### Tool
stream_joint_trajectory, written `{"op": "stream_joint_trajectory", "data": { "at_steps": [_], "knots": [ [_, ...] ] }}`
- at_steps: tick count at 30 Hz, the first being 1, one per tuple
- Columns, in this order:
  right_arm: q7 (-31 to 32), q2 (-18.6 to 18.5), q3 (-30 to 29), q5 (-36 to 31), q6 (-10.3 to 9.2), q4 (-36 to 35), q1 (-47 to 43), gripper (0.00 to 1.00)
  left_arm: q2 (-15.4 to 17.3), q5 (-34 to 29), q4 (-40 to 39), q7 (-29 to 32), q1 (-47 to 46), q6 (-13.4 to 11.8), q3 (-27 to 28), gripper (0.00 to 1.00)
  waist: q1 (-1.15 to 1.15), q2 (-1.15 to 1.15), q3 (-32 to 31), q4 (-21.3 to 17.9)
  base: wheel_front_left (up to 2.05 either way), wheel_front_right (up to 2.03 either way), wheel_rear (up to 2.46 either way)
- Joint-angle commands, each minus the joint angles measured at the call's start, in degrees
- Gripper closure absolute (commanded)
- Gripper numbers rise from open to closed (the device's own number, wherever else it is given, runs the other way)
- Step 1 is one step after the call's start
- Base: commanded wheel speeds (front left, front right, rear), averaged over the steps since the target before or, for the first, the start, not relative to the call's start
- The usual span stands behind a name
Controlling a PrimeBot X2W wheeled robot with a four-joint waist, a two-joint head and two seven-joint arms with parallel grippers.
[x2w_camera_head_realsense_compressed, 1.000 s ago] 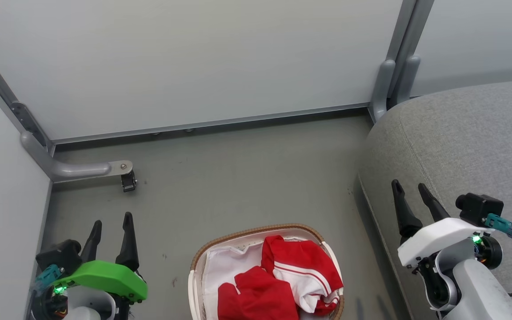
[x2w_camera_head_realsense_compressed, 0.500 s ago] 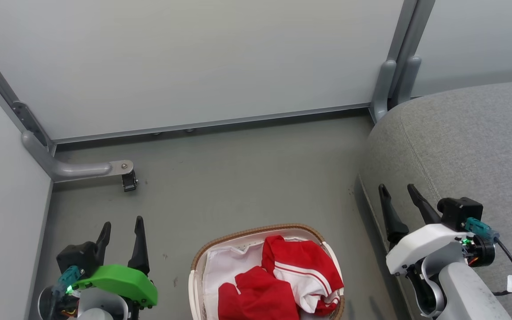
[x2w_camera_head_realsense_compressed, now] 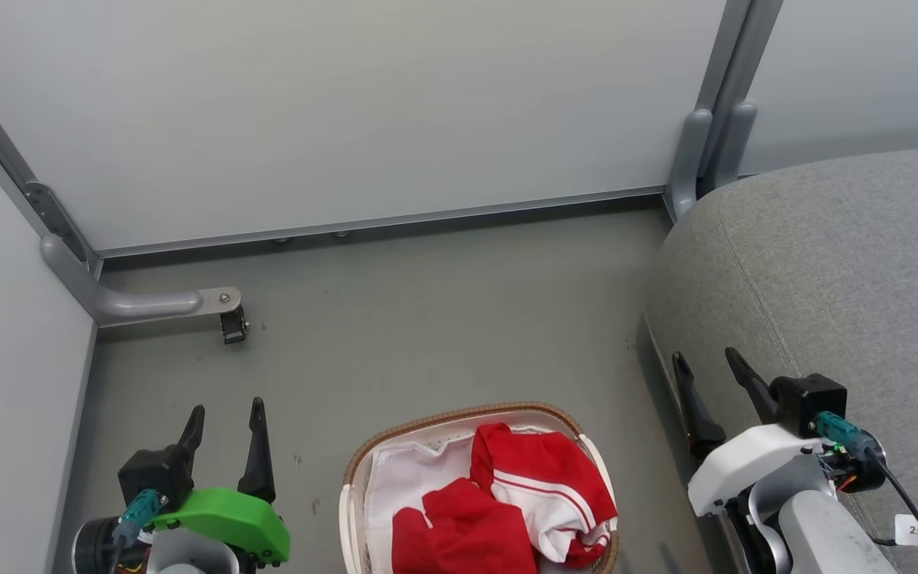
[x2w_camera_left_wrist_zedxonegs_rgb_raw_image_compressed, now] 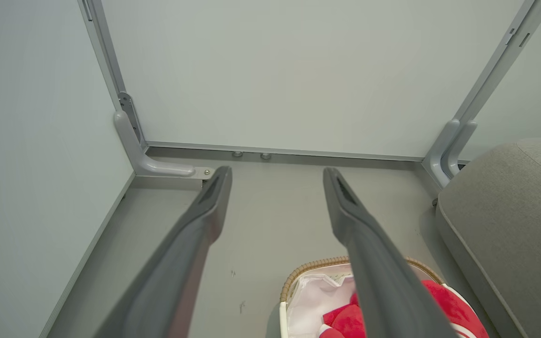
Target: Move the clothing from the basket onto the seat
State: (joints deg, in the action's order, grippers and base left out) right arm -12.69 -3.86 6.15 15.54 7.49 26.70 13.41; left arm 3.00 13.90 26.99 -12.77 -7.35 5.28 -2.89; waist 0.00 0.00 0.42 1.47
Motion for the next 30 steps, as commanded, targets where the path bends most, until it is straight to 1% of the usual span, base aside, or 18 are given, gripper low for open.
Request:
{"op": "stream_joint_trajectory", "data": {
  "at_steps": [1, 6, 15, 20, 24, 30],
  "knots": [
    [-0.6, 0.1, -0.1, -1.3, 0.0, 0.2, -0.7, 0.0, 0.0, -1.1, -0.2, -0.6, 0.7, -0.3, 0.2, 0.0, 0.0, 0.0, 0.0, 0.0, 0.0, 0.0, 0.0],
    [-1.2, 0.3, -0.1, -3.3, 0.0, 0.7, -1.4, 0.0, -0.1, -2.5, -0.2, -1.1, 1.4, -0.5, 0.2, 0.0, 0.0, 0.0, 0.0, 0.1, 0.0, 0.0, 0.0],
    [-2.1, 0.5, 0.4, -6.6, 0.0, 1.3, -1.2, 0.0, -0.1, -4.2, 0.3, -2.1, 2.1, -0.8, -1.4, 0.0, 0.0, 0.0, 0.2, -0.1, 0.0, 0.0, 0.0],
    [-2.6, 0.6, 0.7, -8.2, 0.0, 1.2, -0.9, 0.0, -0.1, -5.3, 1.2, -2.6, 2.0, -0.5, -2.6, 0.0, 0.0, 0.0, 1.1, -0.6, 0.0, 0.0, 0.0],
    [-2.6, 0.6, 0.7, -7.9, 0.0, 0.3, 0.2, 0.0, -0.1, -4.7, 1.4, -2.4, 0.9, -0.3, -4.2, 0.0, 0.0, 0.0, 3.5, -1.4, 0.0, 0.0, 0.0],
    [-2.6, 0.6, 0.8, -7.5, -0.01, -1.6, 2.6, 0.0, -0.1, -3.9, 2.0, -2.4, -2.2, 0.1, -7.2, 0.0, 0.0, 0.0, 9.3, -3.1, 0.0, 0.0, 0.0]
  ]
}}
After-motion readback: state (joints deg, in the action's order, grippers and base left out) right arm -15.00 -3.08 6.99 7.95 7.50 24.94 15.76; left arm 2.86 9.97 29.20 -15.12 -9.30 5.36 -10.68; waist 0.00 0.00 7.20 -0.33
